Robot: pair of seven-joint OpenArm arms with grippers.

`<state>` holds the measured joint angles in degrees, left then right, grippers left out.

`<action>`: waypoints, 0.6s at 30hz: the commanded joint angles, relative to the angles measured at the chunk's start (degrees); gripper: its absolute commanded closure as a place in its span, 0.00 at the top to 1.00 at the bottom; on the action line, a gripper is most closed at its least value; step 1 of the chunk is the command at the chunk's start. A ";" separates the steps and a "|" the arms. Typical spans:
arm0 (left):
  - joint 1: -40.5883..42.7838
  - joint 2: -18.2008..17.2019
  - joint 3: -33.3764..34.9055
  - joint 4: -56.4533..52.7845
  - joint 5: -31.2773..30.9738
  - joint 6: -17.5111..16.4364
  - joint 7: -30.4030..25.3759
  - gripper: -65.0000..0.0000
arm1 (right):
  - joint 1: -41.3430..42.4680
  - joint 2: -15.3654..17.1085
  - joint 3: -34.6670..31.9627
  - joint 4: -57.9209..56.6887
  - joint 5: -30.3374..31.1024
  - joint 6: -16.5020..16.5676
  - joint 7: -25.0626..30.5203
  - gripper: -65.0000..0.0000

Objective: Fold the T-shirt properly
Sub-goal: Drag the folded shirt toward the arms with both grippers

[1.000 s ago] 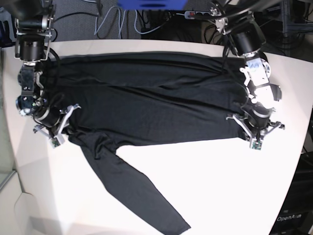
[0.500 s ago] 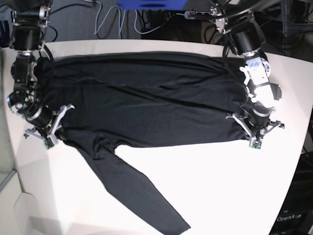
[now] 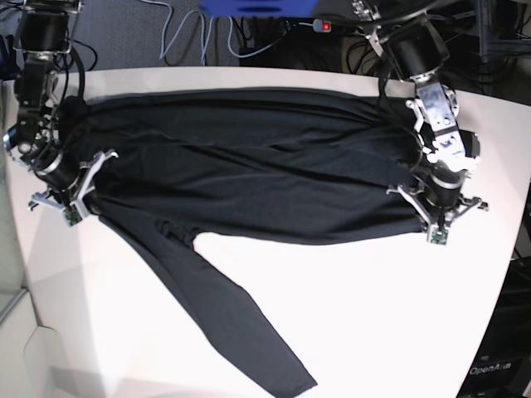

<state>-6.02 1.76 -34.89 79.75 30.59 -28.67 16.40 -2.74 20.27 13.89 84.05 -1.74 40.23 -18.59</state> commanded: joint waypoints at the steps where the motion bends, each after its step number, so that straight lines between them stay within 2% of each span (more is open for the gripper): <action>1: -1.23 -0.48 -0.05 1.97 -0.57 0.58 -1.68 0.00 | 0.50 0.78 0.84 1.36 0.55 -0.23 1.49 0.00; 7: 1.67 -0.92 -0.05 4.96 -3.56 0.49 -1.50 0.00 | -2.49 0.61 3.91 4.26 0.64 -0.23 1.58 0.00; 9: 2.11 -1.19 -0.05 6.01 -4.79 0.49 -1.33 0.00 | -2.84 -0.71 5.05 5.75 0.55 -0.23 1.58 0.00; 13: 3.69 -1.36 -0.05 6.98 -5.31 0.49 -1.24 0.00 | -4.07 -2.56 8.13 8.56 0.55 -0.23 1.14 0.00; 18: 5.63 -1.36 -0.05 9.79 -5.40 0.49 -1.24 0.00 | -6.18 -2.56 8.92 10.41 0.55 -0.23 1.49 0.00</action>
<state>0.67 0.86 -35.03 88.42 25.82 -28.71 16.49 -9.58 16.69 22.35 93.30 -1.72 40.27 -18.68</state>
